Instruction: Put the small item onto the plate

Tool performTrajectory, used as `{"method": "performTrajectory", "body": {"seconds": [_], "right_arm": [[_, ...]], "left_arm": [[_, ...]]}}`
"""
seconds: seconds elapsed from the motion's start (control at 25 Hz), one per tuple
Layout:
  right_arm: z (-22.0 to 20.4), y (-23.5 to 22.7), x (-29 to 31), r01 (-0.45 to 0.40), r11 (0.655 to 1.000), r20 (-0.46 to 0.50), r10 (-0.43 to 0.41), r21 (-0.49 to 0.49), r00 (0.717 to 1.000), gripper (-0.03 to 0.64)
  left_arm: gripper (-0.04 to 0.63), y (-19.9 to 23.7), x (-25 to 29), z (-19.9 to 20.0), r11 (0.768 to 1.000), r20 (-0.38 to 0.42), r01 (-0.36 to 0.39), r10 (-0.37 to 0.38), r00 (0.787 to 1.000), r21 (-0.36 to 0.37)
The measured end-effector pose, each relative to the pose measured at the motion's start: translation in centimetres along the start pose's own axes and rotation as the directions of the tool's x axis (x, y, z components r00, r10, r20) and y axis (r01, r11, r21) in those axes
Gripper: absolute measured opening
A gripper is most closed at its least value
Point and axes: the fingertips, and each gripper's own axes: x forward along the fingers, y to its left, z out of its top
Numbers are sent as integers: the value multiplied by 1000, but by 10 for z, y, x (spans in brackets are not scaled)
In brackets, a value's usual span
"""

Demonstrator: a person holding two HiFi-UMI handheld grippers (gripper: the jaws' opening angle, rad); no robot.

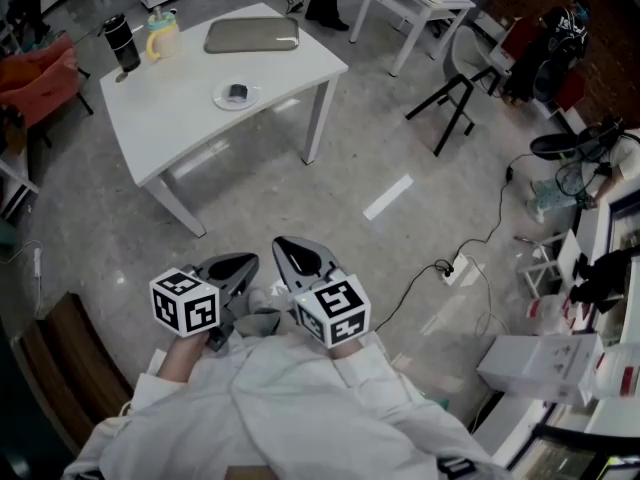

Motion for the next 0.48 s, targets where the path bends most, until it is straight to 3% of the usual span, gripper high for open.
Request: {"method": "performTrajectory", "body": {"seconds": [0.28, 0.48], "right_arm": [[34, -23, 65, 46, 999, 49, -46, 9, 998, 15], [40, -19, 90, 37, 999, 44, -37, 1, 998, 16]], "left_arm": [[11, 56, 7, 47, 999, -10, 30, -30, 999, 16], [11, 81, 3, 52, 999, -15, 27, -28, 1000, -18]]}}
